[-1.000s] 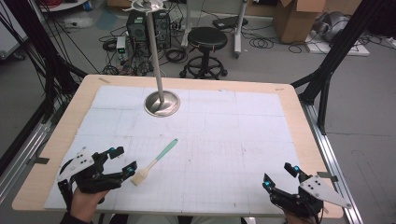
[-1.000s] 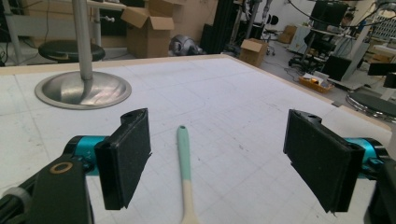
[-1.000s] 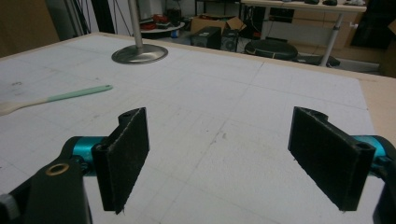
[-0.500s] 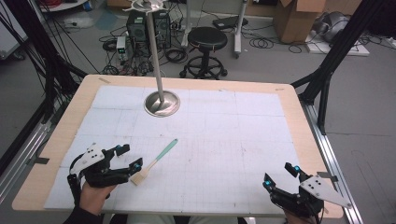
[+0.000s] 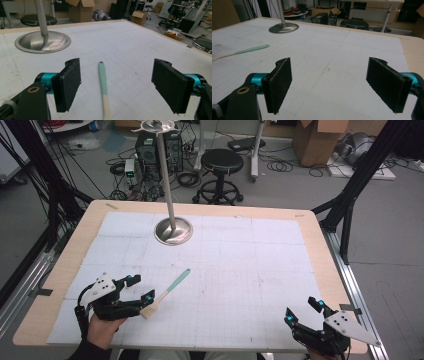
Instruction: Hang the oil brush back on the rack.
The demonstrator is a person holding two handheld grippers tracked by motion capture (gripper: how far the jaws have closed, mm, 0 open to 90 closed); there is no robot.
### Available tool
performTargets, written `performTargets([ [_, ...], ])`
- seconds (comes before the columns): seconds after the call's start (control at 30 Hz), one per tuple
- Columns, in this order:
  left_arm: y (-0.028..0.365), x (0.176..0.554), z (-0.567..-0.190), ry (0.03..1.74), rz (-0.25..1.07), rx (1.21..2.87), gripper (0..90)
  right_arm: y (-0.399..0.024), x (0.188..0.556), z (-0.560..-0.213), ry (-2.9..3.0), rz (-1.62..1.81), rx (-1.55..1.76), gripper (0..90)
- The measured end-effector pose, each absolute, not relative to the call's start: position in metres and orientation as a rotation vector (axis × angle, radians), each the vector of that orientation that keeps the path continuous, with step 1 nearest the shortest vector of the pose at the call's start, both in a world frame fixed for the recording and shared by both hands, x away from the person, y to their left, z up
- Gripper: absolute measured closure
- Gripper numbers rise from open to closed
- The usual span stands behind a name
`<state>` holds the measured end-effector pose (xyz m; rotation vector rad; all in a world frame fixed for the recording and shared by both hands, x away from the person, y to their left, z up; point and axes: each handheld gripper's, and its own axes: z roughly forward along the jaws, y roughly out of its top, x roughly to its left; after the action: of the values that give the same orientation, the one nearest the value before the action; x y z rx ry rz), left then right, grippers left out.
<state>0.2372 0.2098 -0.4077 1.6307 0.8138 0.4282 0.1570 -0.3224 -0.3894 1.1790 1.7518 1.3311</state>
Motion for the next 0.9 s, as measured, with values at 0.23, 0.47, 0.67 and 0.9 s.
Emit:
performTargets([
  [0.23,0.213,0.242,-0.407,0.839,0.415,1.65,23.8,-0.32,0.16,-0.392,1.772,1.32,1.175,19.4],
  [0.47,0.205,0.252,-0.406,0.869,0.445,1.754,25.0,-0.323,0.159,-0.391,1.758,1.326,1.178,19.5],
  [0.67,0.197,0.279,-0.396,0.874,0.404,1.86,31.8,-0.321,0.166,-0.392,1.773,1.323,1.173,19.4],
  [0.9,0.182,0.299,-0.405,0.861,0.233,1.991,36.0,-0.316,0.173,-0.394,1.813,1.317,1.161,19.5],
])
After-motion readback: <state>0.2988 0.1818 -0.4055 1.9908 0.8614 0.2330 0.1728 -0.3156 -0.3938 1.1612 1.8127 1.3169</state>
